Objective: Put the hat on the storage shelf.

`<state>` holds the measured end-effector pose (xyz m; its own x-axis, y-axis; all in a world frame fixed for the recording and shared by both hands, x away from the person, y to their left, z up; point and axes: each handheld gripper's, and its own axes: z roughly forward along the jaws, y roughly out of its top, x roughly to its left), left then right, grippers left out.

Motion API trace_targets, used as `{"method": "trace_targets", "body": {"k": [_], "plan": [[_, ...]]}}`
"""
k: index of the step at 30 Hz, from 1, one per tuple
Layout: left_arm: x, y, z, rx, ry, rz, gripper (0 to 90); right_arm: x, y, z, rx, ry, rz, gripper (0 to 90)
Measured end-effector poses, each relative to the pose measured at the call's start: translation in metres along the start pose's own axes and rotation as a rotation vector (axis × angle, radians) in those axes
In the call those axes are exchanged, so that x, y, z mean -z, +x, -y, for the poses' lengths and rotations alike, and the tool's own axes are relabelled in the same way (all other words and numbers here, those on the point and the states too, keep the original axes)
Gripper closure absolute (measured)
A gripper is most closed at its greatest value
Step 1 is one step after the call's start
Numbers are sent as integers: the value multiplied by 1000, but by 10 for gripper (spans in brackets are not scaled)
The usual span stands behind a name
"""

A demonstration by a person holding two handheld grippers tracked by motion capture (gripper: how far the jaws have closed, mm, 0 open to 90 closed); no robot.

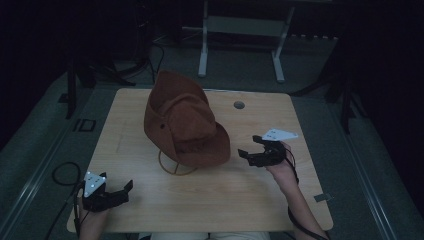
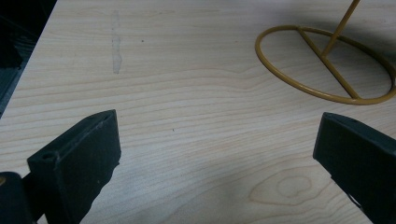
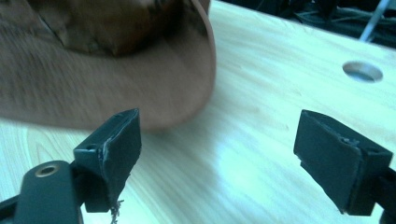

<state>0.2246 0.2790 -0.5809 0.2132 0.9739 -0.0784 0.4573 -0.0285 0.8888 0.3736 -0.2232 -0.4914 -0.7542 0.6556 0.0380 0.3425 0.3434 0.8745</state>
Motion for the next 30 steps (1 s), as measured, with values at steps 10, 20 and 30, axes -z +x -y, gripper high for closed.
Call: {"method": "trace_targets", "body": {"k": [10,20,30], "plan": [[0,1,0,6,-4,-5,15,12,-9,43,-9,27,27,147],[1,2,0,10,-2,0,16,25,-10,76,-19,49,48,141],[1,3,1,15,-2,-1,15,43,-12,99,-13,46,92,140]]}}
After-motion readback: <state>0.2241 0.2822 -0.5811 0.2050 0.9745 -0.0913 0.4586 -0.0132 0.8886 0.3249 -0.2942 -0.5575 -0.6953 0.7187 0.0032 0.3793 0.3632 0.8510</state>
